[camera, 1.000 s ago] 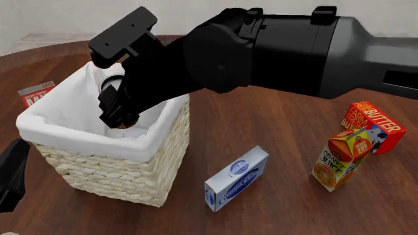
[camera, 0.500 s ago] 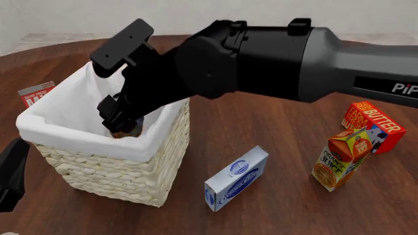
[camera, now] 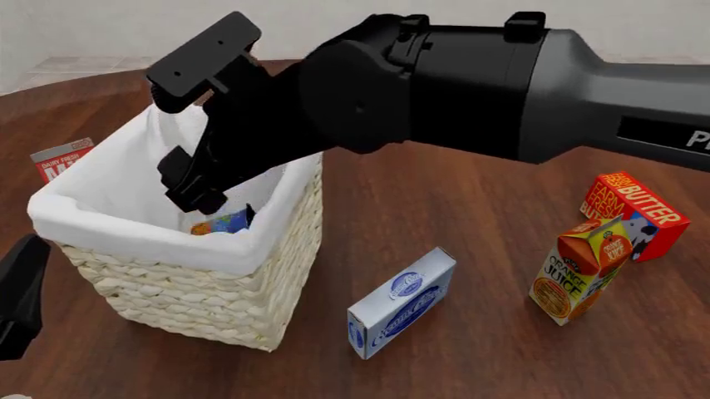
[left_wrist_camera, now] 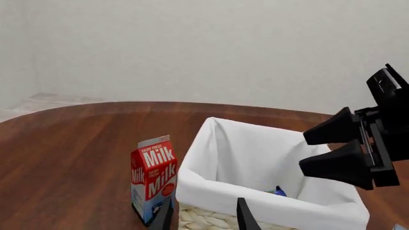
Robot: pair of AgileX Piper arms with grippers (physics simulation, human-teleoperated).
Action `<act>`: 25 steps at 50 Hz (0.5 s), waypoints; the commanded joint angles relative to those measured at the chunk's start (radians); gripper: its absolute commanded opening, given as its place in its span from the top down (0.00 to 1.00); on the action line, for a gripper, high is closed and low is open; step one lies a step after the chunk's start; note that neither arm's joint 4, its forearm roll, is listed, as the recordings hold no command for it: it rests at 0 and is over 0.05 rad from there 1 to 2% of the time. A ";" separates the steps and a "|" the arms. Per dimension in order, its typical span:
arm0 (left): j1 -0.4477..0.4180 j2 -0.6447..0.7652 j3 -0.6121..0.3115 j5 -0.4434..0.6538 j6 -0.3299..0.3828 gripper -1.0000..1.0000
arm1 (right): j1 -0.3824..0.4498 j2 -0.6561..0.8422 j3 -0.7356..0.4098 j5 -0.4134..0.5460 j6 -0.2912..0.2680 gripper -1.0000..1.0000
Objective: Pick up the alphabet soup and the tomato sauce, and put them in the basket.
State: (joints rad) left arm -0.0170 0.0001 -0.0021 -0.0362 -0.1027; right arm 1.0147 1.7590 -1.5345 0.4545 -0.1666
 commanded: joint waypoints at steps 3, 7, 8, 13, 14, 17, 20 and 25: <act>0.000 0.000 0.000 0.001 0.002 0.00 | -0.001 -0.020 -0.024 0.020 0.005 0.00; -0.002 0.000 0.000 0.001 0.005 0.00 | 0.002 -0.037 -0.029 0.030 0.005 0.00; -0.002 0.000 0.000 0.002 0.006 0.00 | 0.001 -0.041 -0.031 0.032 0.004 0.00; -0.004 0.000 0.000 0.002 0.009 0.00 | 0.001 -0.060 -0.046 0.049 0.005 0.00; -0.004 0.000 0.000 0.003 0.010 0.00 | 0.001 -0.064 -0.049 0.052 0.005 0.00; -0.005 0.000 0.000 0.003 0.012 0.00 | 0.002 -0.079 -0.058 0.063 0.005 0.00; -0.005 0.000 0.000 0.004 0.014 0.00 | 0.003 -0.093 -0.065 0.073 0.005 0.00; -0.005 0.000 0.000 0.004 0.017 0.00 | 0.006 -0.113 -0.074 0.086 0.007 0.00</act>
State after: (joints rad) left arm -0.0209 0.0001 -0.0020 -0.0332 -0.0913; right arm 1.0177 1.6837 -1.5881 0.5140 -0.1615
